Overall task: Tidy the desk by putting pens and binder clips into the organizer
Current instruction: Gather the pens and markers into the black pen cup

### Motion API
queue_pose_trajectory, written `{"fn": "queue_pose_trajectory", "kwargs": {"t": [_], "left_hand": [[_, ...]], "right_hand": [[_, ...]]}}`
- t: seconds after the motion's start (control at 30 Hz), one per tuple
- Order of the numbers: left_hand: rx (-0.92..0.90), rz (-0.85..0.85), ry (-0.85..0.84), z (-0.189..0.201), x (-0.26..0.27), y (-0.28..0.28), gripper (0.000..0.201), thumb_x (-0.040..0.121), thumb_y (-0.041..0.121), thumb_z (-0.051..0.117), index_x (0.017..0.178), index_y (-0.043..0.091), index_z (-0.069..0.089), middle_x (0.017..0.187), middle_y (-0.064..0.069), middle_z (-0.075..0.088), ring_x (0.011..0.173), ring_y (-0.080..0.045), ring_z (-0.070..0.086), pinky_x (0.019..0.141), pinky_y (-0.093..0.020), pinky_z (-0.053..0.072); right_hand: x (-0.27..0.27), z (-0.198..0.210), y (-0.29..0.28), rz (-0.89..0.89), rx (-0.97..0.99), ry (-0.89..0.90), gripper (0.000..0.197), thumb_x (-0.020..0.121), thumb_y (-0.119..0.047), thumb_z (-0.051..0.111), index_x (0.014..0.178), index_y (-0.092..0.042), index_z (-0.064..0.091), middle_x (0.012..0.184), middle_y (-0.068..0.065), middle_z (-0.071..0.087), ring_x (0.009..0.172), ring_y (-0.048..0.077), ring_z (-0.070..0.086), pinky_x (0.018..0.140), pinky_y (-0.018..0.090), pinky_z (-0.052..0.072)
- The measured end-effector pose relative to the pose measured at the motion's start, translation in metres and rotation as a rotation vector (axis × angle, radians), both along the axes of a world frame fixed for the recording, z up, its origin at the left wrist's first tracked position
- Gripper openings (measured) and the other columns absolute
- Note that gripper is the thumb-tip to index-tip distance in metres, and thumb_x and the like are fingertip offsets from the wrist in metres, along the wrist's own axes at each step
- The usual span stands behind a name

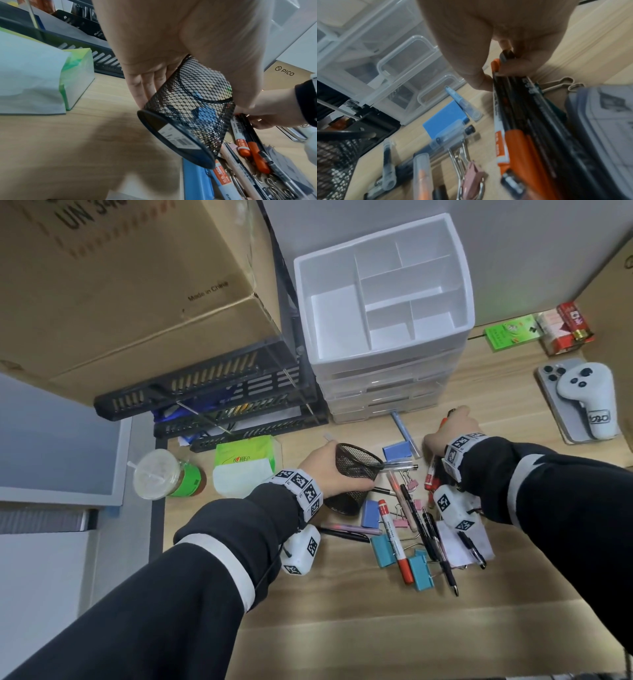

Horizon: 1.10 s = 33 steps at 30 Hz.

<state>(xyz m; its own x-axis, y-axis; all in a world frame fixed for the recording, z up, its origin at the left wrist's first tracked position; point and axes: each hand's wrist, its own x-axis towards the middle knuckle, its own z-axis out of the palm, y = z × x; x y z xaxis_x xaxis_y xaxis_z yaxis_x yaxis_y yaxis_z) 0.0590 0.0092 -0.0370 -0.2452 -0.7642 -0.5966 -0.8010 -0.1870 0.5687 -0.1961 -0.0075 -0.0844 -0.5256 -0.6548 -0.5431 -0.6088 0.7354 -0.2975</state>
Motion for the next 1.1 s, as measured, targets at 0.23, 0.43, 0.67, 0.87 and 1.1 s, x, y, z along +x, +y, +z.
{"fn": "queue_pose_trajectory", "kwargs": {"t": [0.23,0.43,0.67,0.87,1.1], "left_hand": [[-0.007,-0.037,-0.034,0.001,-0.007,-0.001,0.079,0.053,0.058,0.088,0.116,0.022,0.057,0.104,0.014,0.065,0.099,-0.009,0.064,0.091,-0.030,0.055],[-0.036,-0.086,-0.040,0.011,-0.014,-0.001,0.065,0.062,0.051,0.089,0.109,0.027,0.050,0.091,0.022,0.054,0.093,-0.007,0.058,0.081,-0.022,0.044],[-0.023,-0.155,-0.144,0.018,-0.018,0.001,0.077,0.059,0.059,0.087,0.116,0.020,0.052,0.097,0.013,0.058,0.095,-0.011,0.060,0.081,-0.026,0.050],[-0.006,-0.327,-0.276,0.026,-0.027,0.001,0.087,0.046,0.071,0.085,0.107,0.021,0.050,0.097,0.005,0.062,0.089,-0.015,0.062,0.083,-0.040,0.057],[-0.046,-0.392,-0.266,0.034,-0.039,0.005,0.082,0.045,0.067,0.086,0.106,0.024,0.051,0.094,0.008,0.062,0.084,-0.011,0.061,0.080,-0.037,0.057]], "right_hand": [[-0.009,0.004,-0.001,0.048,0.020,-0.061,0.048,0.071,-0.018,0.078,0.108,-0.003,0.052,0.102,0.017,0.063,0.084,0.033,0.062,0.064,0.034,0.050],[-0.016,0.016,0.003,0.094,0.018,-0.067,0.038,0.071,-0.022,0.081,0.098,-0.006,0.058,0.094,0.014,0.065,0.083,0.030,0.060,0.064,0.031,0.047],[-0.030,0.040,0.010,0.010,-0.076,-0.196,0.026,0.070,-0.024,0.073,0.087,-0.004,0.066,0.075,0.010,0.067,0.070,0.028,0.064,0.060,0.029,0.049],[-0.028,0.062,0.009,-0.158,-0.201,-0.334,0.014,0.073,-0.017,0.072,0.083,-0.010,0.065,0.074,0.009,0.064,0.066,0.024,0.061,0.065,0.035,0.057],[0.011,0.078,0.014,-0.215,-0.376,-0.469,0.010,0.073,-0.016,0.071,0.078,-0.009,0.065,0.073,0.009,0.067,0.065,0.022,0.065,0.060,0.030,0.057]]}}
